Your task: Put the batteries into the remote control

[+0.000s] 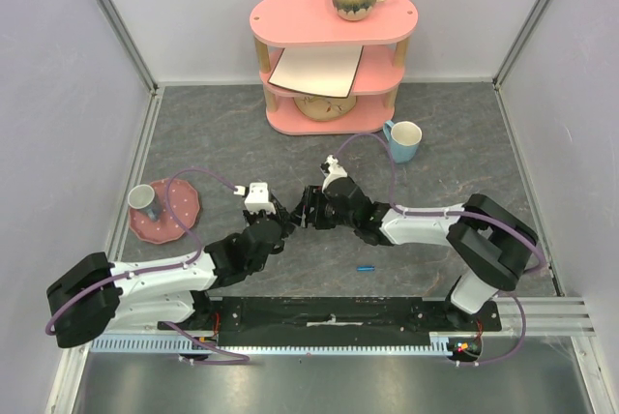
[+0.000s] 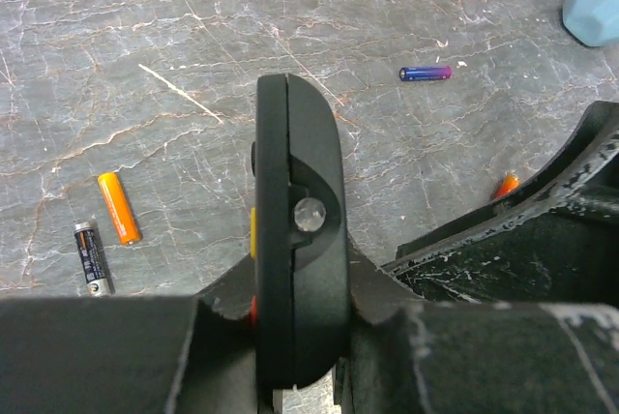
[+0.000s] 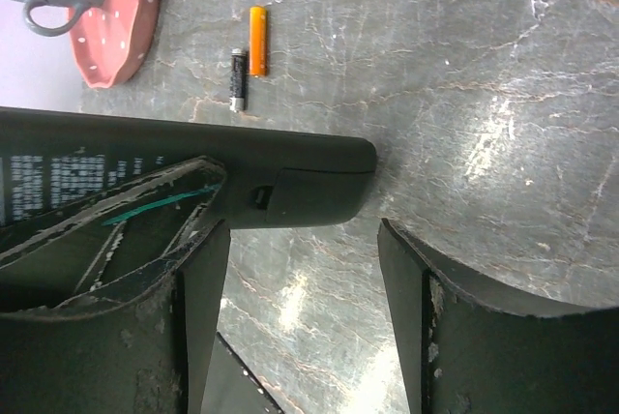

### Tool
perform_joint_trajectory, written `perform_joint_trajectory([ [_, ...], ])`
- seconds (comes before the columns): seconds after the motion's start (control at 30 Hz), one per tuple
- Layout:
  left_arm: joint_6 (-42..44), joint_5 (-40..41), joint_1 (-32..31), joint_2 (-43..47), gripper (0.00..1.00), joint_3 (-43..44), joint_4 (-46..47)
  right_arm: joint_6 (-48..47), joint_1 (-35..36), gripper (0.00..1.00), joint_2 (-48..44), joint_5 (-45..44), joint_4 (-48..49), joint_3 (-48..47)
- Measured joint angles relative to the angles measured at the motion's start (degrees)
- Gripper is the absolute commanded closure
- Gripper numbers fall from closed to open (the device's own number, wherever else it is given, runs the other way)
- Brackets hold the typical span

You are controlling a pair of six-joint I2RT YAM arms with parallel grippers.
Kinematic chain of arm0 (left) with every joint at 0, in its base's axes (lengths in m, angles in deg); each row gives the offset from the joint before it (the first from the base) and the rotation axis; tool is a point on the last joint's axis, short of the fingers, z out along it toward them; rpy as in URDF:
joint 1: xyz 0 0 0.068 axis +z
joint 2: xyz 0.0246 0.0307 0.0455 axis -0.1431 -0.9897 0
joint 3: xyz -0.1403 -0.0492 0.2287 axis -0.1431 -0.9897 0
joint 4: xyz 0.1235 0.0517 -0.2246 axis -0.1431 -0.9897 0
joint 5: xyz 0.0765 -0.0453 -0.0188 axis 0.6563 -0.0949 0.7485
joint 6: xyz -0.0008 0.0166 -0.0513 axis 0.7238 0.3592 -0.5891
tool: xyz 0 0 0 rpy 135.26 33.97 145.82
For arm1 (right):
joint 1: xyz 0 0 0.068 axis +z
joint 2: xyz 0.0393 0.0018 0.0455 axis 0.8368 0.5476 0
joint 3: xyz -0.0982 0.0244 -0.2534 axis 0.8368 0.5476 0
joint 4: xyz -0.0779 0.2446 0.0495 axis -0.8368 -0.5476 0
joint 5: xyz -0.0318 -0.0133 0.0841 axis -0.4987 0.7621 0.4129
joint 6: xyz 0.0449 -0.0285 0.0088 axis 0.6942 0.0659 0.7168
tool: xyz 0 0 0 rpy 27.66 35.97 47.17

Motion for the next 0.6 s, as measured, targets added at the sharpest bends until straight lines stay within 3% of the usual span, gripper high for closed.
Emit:
perform_joint_trajectory([
  [0.6, -0.44, 0.70, -0.07, -0.83, 0.98, 0.90, -1.29, 6.73, -0.87, 0.31, 2.73, -0.66, 2.91, 0.81],
])
